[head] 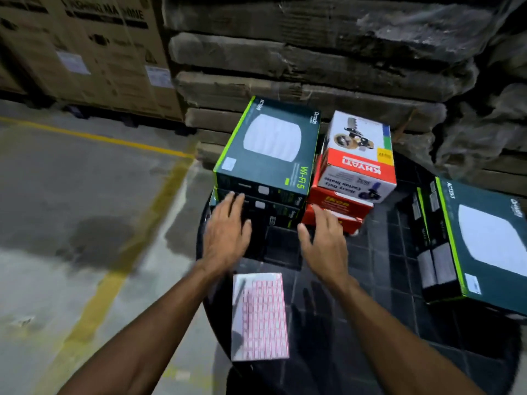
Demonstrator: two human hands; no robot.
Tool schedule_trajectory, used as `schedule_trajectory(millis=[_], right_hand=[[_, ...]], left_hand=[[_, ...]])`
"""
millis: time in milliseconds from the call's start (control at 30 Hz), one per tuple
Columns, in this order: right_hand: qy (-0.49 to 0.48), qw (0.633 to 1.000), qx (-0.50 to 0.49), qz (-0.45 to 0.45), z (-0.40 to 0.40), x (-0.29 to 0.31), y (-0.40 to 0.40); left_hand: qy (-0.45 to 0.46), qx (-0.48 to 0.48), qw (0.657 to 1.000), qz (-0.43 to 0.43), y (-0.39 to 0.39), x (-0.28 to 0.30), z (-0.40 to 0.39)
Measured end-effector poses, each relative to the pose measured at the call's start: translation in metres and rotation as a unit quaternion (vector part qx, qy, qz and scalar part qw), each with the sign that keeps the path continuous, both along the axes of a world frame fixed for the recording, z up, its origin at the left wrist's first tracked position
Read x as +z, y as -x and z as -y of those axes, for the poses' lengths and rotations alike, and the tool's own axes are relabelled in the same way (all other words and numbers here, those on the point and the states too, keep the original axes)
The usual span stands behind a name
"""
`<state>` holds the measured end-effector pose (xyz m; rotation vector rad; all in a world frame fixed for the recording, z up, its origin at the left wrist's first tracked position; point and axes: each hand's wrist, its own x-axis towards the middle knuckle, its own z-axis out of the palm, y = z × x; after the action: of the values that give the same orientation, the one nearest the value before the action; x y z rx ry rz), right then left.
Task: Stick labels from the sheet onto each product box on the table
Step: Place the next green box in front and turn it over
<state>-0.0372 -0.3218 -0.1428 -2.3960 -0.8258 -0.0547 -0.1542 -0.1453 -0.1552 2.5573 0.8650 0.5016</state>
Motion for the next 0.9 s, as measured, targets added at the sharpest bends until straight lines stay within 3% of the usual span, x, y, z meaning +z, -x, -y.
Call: schedule_trajectory(millis=[100,267,367,533,900], right_hand=[[0.009,0.999,-0.016,-0.049,-0.04,0.029,-0.02],[0.059,0.98,-0.018,-0.187,-0.083,0.046,-0.045],[0.047,0.971,-0.029,-0.232,-0.091,0.042,-0.047],[0.013,0.975,-0.052,-0.215,-0.083,0.034,-0.03],[-0.053,0.981,-0.113,-0.147,-0.041,0.022,0.038]], left_hand=[[0.01,0.027,0.999,0.036,-0.014,0.028,-0.044],[0.145,-0.002,0.984,-0.1,-0.043,0.047,-0.095],[0.219,-0.018,0.972,-0.079,-0.051,0.035,-0.102],[0.172,0.008,0.983,-0.063,-0.039,0.029,-0.088],[0.168,0.02,0.985,0.017,0.039,0.028,-0.05]])
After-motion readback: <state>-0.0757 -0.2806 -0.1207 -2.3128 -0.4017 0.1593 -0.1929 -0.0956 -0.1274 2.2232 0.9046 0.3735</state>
